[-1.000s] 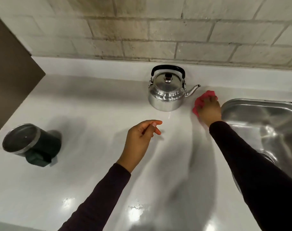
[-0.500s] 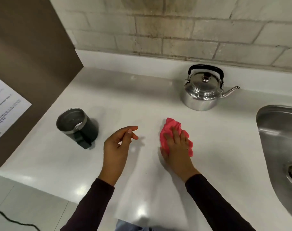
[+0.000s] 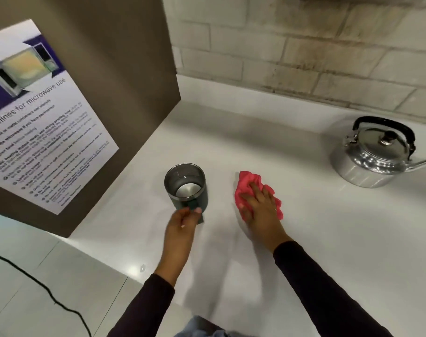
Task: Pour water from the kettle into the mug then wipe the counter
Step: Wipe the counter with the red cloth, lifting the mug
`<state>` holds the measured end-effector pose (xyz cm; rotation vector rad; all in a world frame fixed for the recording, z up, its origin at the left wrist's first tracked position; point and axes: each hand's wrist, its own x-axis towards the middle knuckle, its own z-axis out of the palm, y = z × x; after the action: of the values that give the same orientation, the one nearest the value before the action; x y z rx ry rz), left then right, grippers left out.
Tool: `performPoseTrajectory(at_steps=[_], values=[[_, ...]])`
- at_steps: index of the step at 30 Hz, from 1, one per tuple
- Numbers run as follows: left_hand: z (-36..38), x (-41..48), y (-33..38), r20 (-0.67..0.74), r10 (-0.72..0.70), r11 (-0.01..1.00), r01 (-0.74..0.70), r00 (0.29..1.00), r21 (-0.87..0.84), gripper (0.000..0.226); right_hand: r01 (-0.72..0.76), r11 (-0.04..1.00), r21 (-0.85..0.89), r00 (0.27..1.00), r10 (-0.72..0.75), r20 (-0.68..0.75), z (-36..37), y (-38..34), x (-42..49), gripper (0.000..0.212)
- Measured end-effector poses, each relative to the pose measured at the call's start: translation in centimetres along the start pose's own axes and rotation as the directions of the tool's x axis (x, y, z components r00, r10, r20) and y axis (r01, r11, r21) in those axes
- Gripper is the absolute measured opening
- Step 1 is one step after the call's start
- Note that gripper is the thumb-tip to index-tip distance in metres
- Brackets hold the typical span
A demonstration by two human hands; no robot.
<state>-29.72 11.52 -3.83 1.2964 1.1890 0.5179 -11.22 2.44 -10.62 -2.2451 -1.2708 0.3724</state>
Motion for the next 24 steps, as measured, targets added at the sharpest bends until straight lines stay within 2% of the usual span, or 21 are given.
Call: performPoseTrajectory(at_steps=[1,3,5,8,13,14,16,18,20,24], values=[[0.0,0.4,-0.1,0.078,-0.049,0.998,0.052,0.996,-0.031,0.011,-0.037,0.998,0.054,0.999,0.038,-0.013,0.2,-0.1,0.5,0.038],[0.5,0.9,-0.1,0.191,-0.058,0.987,0.085,0.98,-0.137,0.023,-0.107,0.989,0.104,0.994,0.109,-0.013,0.2,0.0,1.2,0.039],[0.8,1.5,0.0,0.218,-0.017,0.973,0.067,0.976,-0.221,0.037,-0.139,0.987,0.078,0.99,0.14,-0.01,0.2,-0.4,1.8,0.051],[0.8,2.5,-0.3,0.23,0.023,0.987,0.014,0.973,-0.159,0.052,-0.172,0.985,0.003,0.984,0.172,-0.038,0.7,-1.2,2.3,0.061],[-0.6,3.4,0.4,0.291,0.098,0.99,-0.065,0.952,-0.121,0.05,-0.166,0.985,-0.049,0.986,0.165,-0.035,1.7,-2.1,3.7,0.044],[-1.0,3.6,0.8,0.303,0.105,0.989,-0.069,0.947,-0.129,0.049,-0.159,0.987,0.005,0.986,0.159,-0.053,1.7,-2.7,4.3,0.036],[-1.7,3.7,1.8,0.314,0.103,0.986,-0.055,0.944,-0.159,0.05,-0.164,0.947,0.277,0.982,0.184,-0.048,2.2,-3.9,5.6,0.018],[-3.4,3.9,2.3,0.312,0.113,0.986,-0.069,0.943,-0.151,0.051,-0.042,0.973,0.227,0.999,0.045,-0.006,2.5,-5.8,6.6,0.034],[-4.9,3.8,2.8,0.318,0.143,0.988,-0.114,0.937,-0.109,0.051,-0.125,0.964,0.235,0.992,0.125,0.013,3.3,-7.9,7.2,0.046],[-9.1,3.7,4.0,0.303,0.157,0.987,-0.156,0.94,-0.025,0.048,0.118,0.97,0.213,0.987,-0.138,0.086,5.7,-12.6,6.0,0.042]])
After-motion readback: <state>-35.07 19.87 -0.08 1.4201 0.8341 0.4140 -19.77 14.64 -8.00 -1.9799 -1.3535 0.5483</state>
